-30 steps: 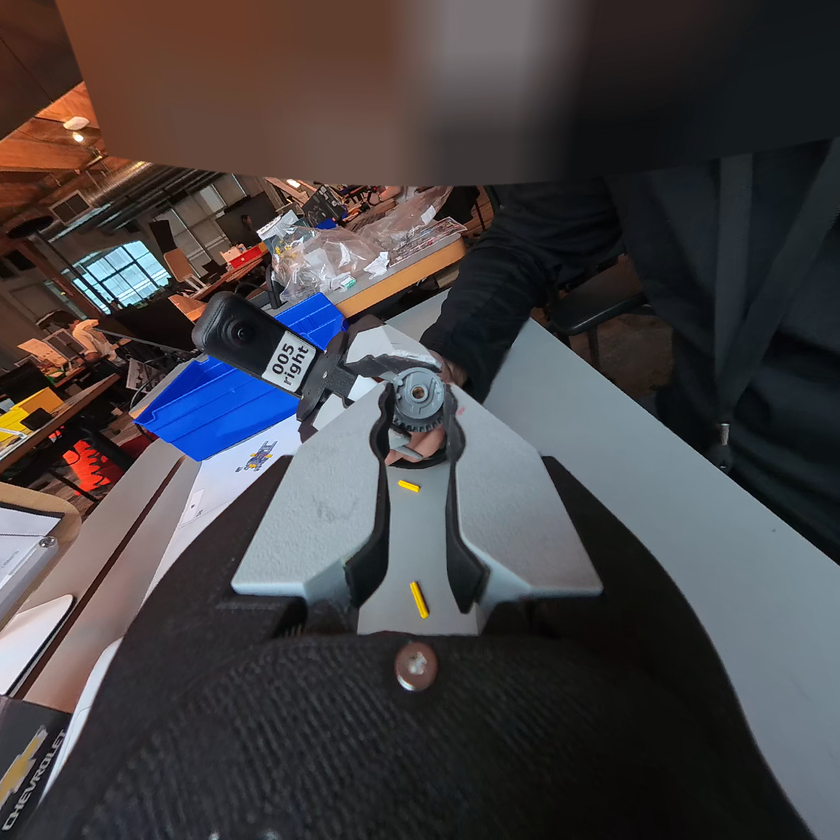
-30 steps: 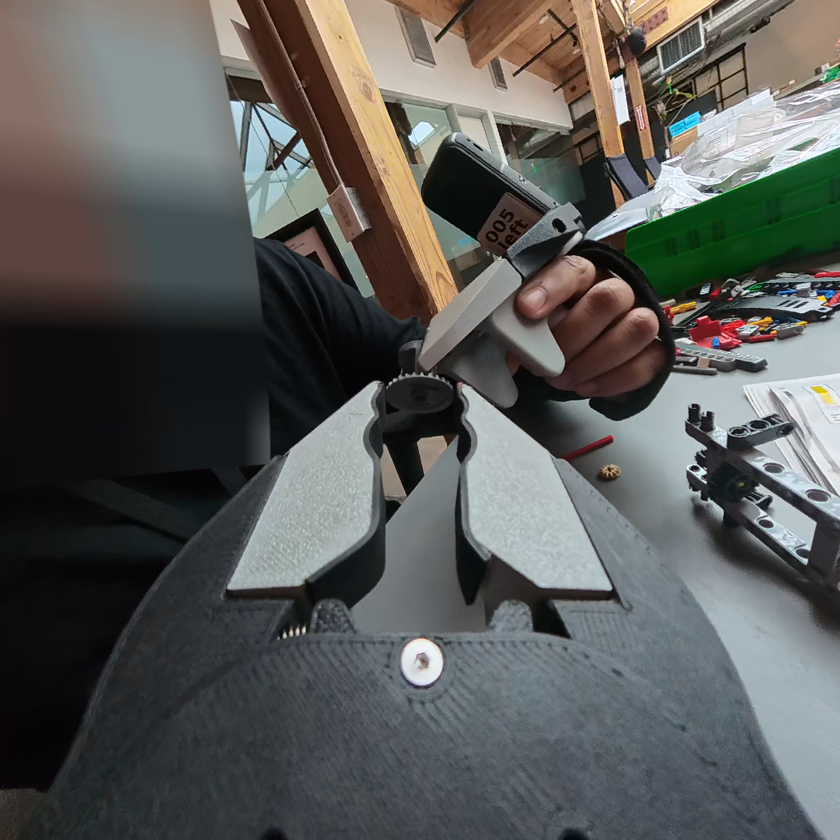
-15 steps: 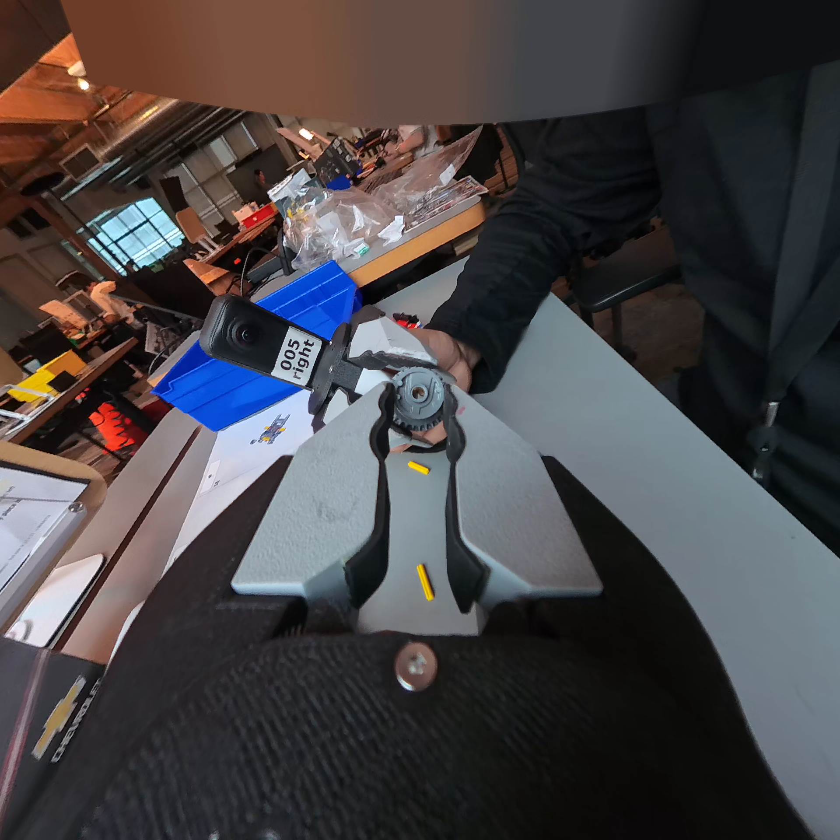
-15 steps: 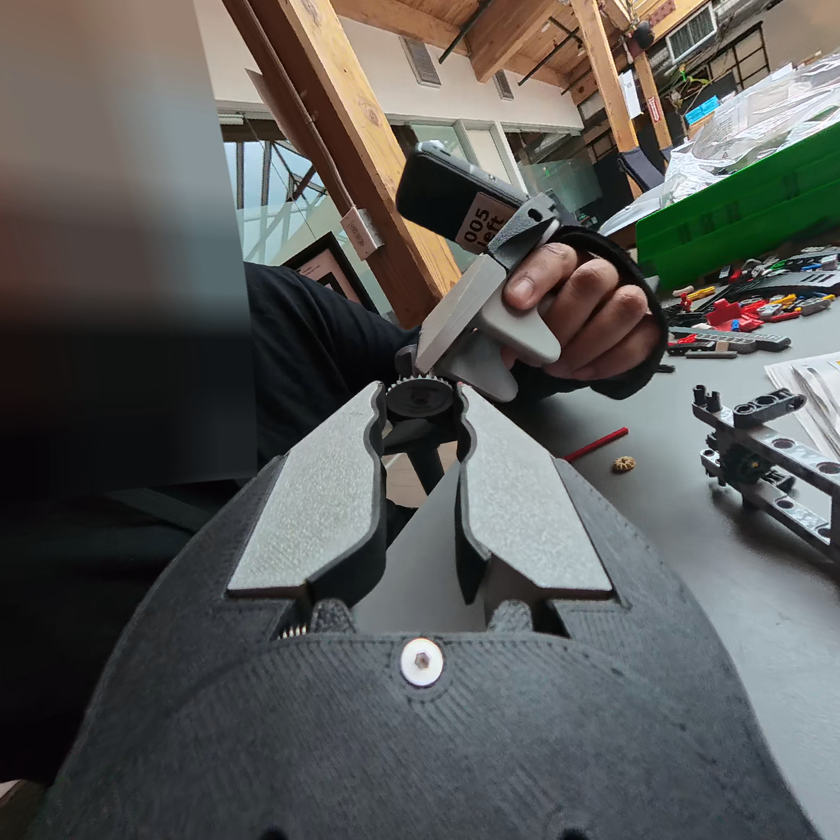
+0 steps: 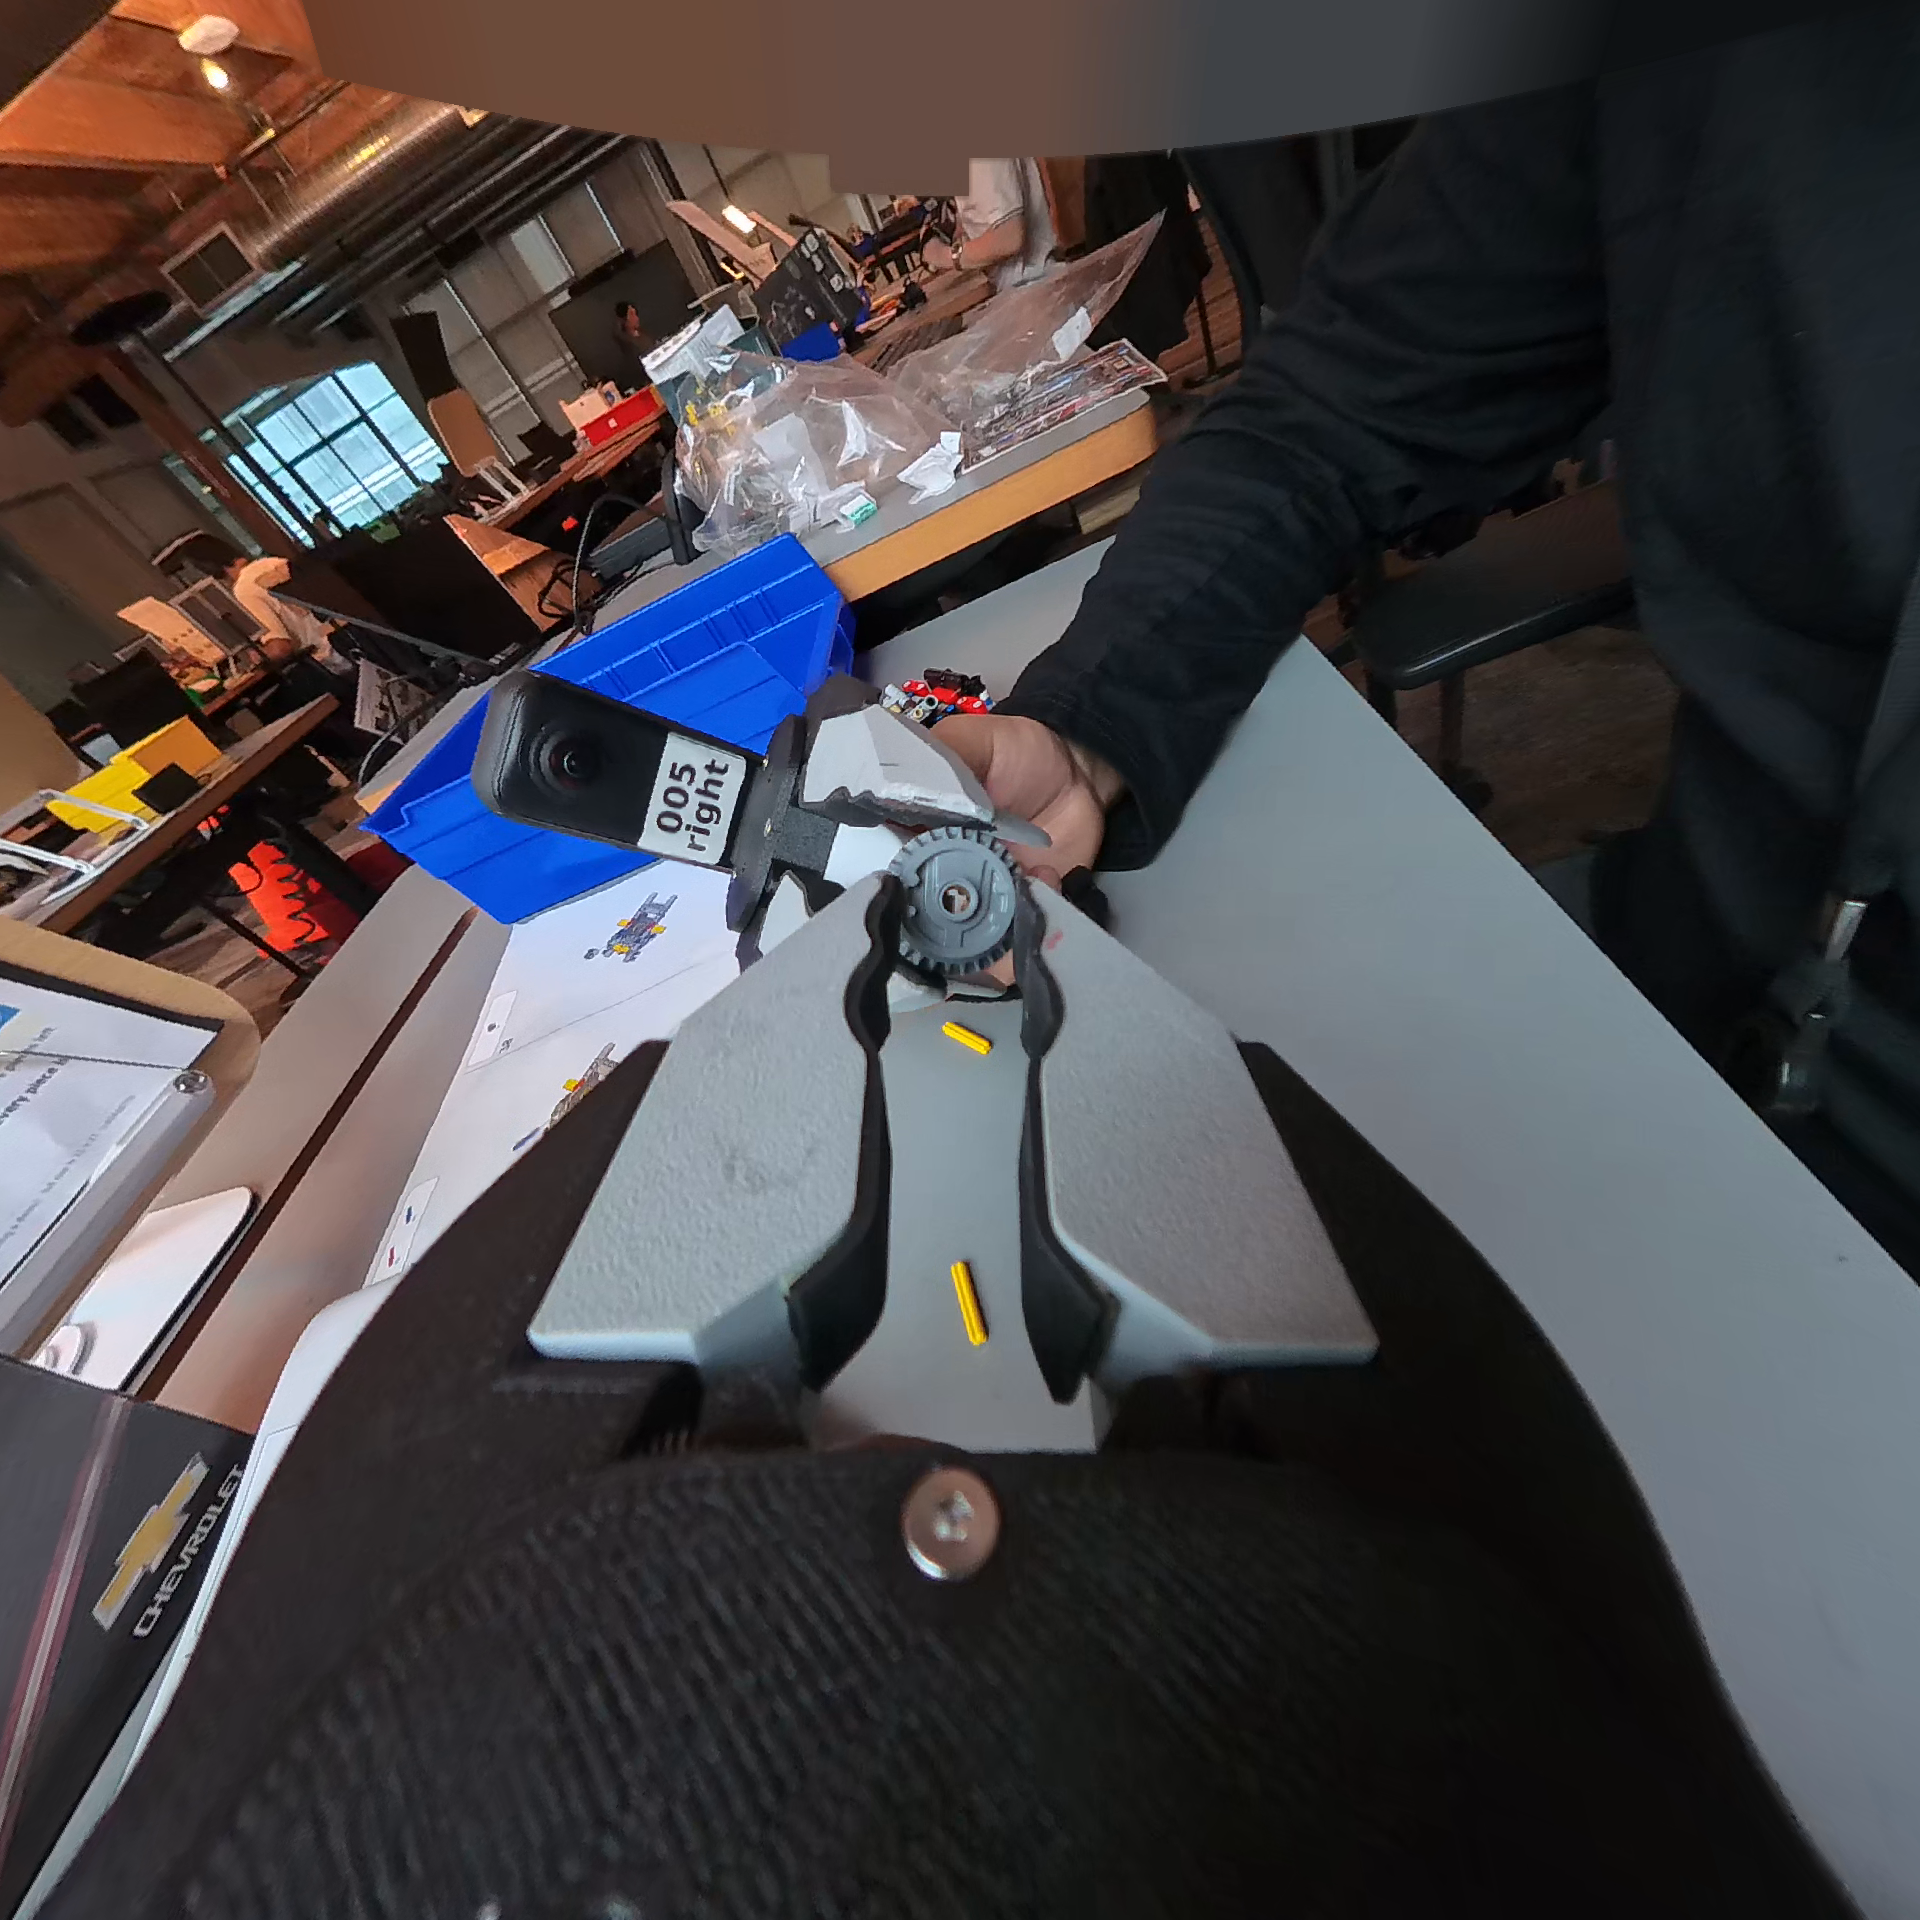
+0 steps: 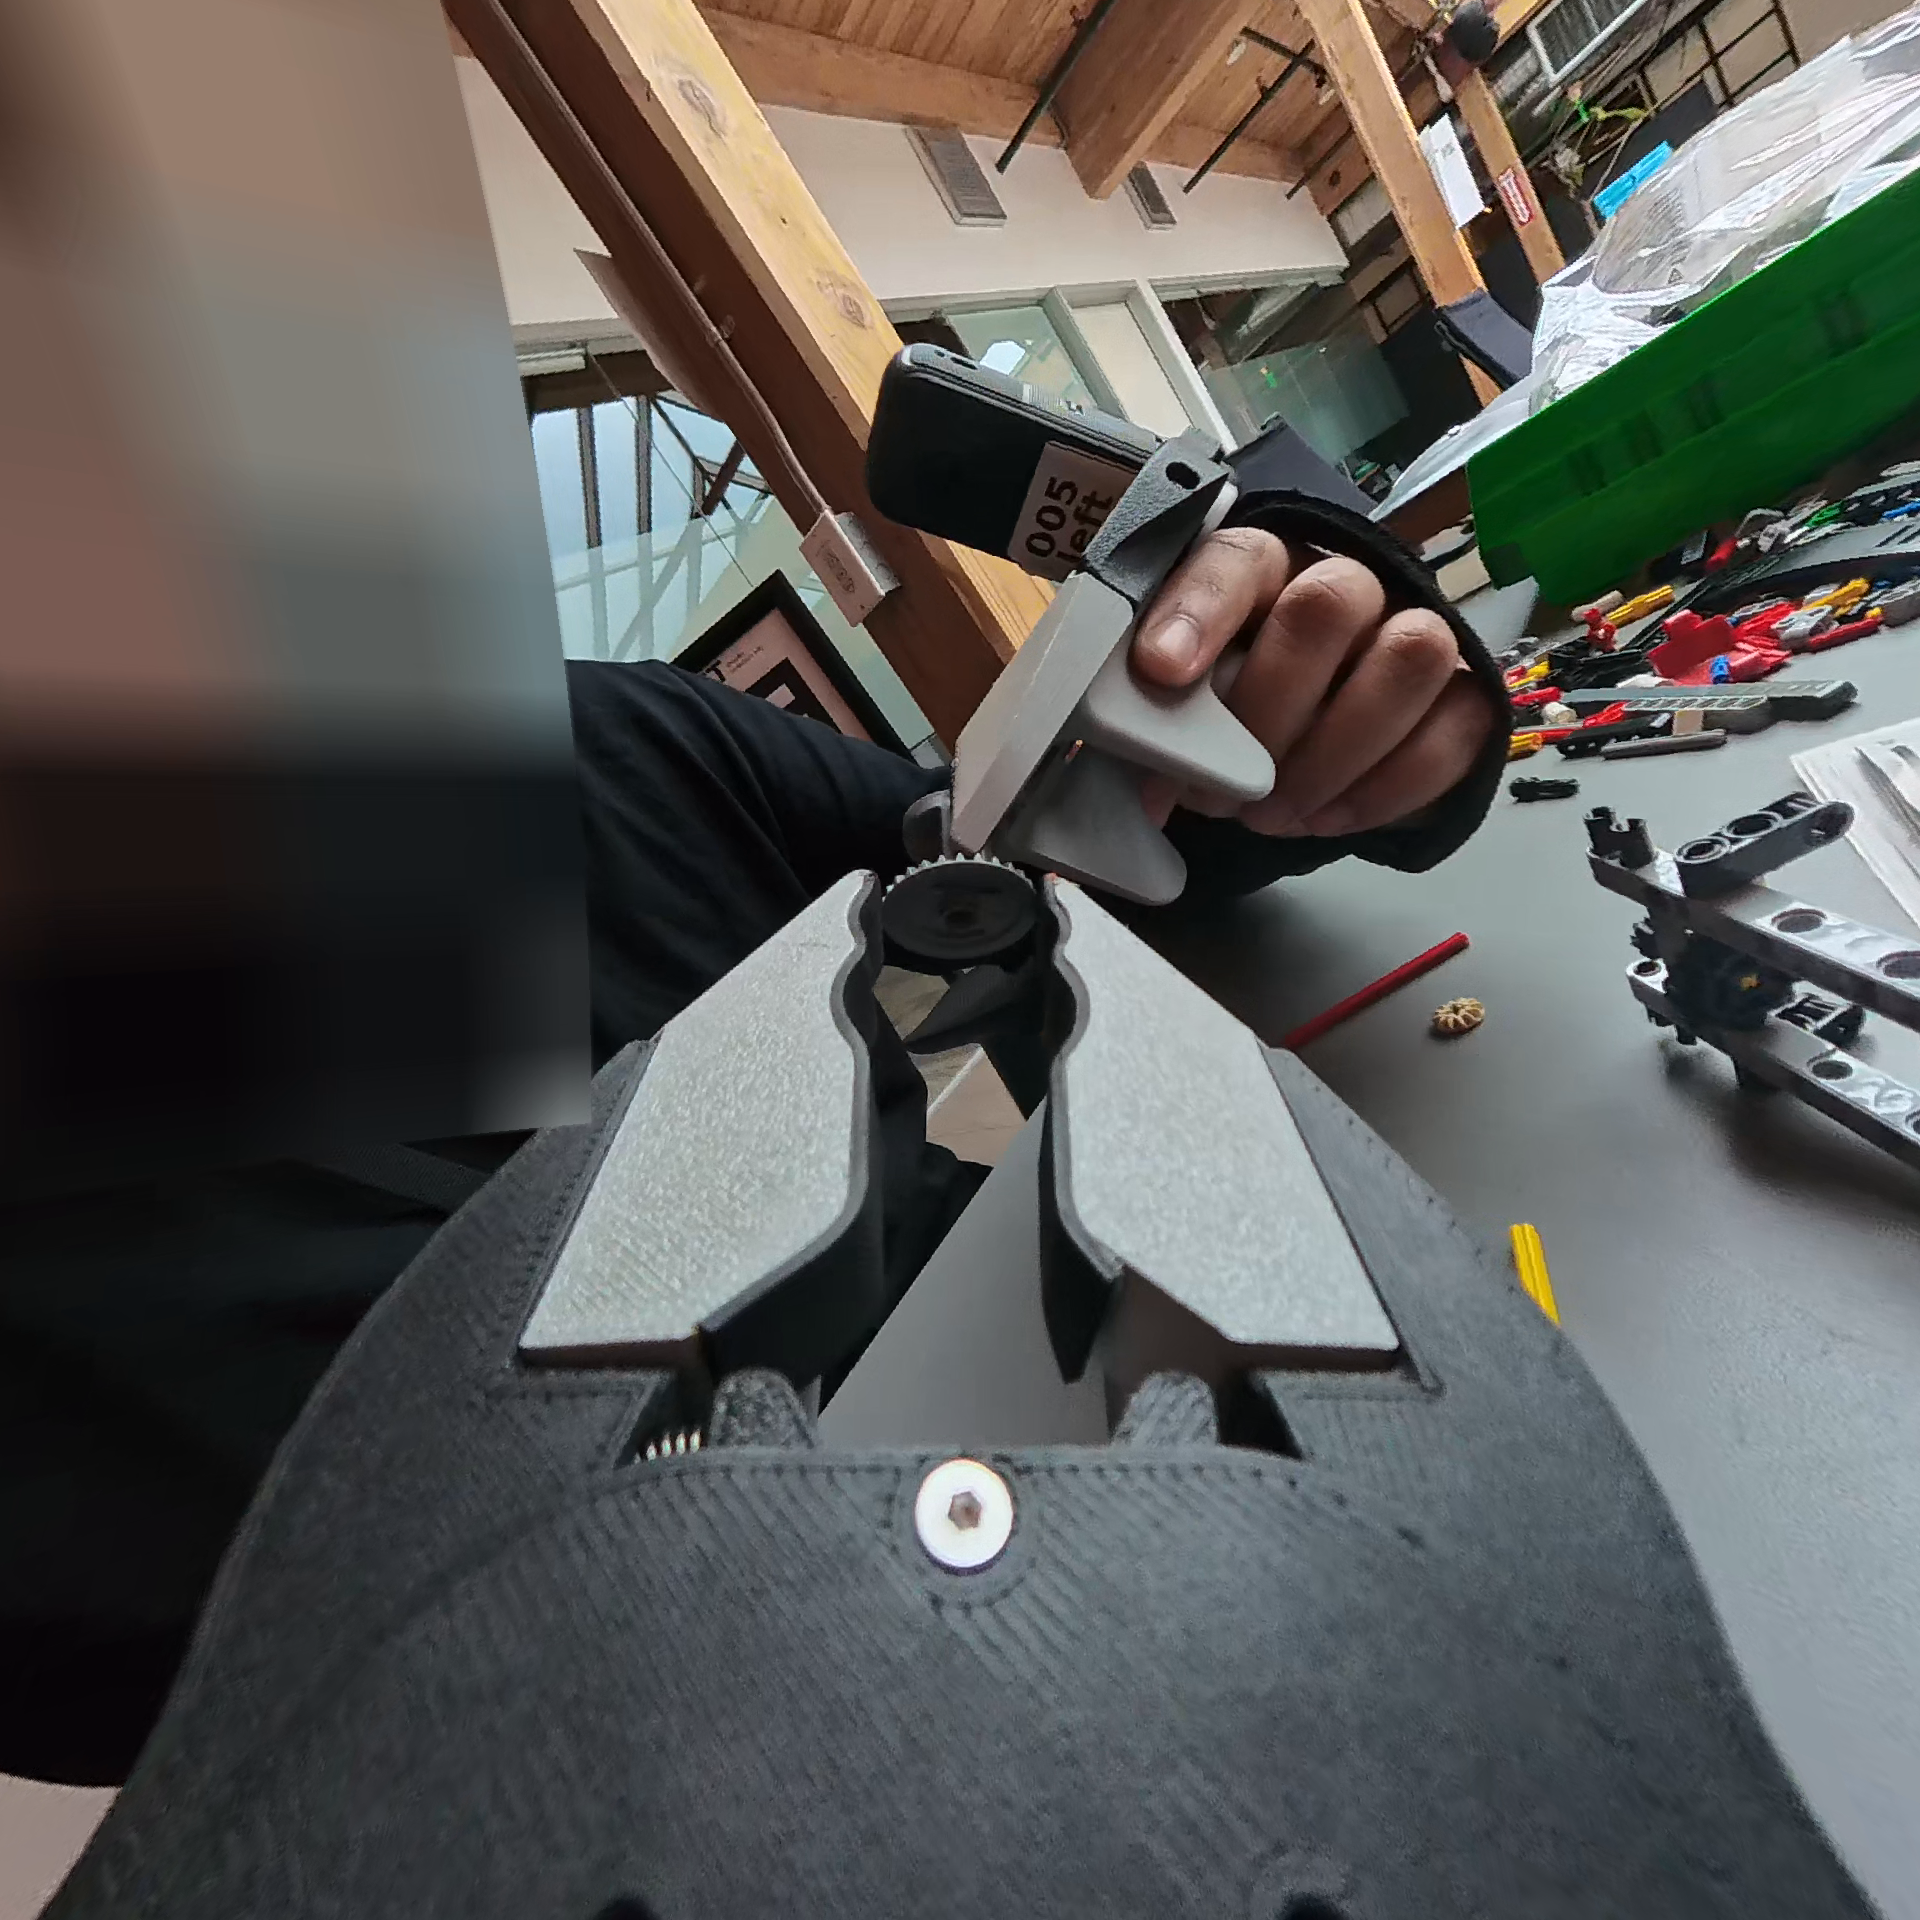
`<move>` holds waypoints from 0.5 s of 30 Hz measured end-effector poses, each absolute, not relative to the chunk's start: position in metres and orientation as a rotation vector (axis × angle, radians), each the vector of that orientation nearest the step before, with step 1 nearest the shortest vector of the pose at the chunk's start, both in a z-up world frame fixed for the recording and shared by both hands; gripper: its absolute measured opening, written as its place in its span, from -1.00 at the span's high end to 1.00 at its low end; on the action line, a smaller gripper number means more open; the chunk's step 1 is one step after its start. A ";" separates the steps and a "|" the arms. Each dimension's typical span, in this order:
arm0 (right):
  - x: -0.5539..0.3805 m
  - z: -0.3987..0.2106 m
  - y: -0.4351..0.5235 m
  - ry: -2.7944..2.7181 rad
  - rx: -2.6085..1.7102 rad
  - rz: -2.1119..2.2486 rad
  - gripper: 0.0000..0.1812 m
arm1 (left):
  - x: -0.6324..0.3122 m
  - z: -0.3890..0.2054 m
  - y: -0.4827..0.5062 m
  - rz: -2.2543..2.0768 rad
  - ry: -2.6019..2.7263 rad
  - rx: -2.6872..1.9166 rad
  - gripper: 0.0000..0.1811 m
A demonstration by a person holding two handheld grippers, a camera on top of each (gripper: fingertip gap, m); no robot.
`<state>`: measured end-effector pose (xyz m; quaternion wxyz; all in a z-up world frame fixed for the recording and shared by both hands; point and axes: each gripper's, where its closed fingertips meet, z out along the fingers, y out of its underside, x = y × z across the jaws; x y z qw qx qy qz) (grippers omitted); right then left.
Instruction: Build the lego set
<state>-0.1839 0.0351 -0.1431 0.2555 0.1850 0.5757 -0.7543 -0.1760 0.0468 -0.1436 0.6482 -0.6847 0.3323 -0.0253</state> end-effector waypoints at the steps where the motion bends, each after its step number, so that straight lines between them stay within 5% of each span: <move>1: -0.184 -0.143 0.035 1.558 0.503 -2.044 0.71 | -0.176 -0.144 0.047 -0.057 0.755 -1.561 0.80; 15: -0.187 -0.143 0.038 1.527 0.530 -2.044 0.71 | -0.178 -0.145 0.048 -0.048 0.739 -1.582 0.74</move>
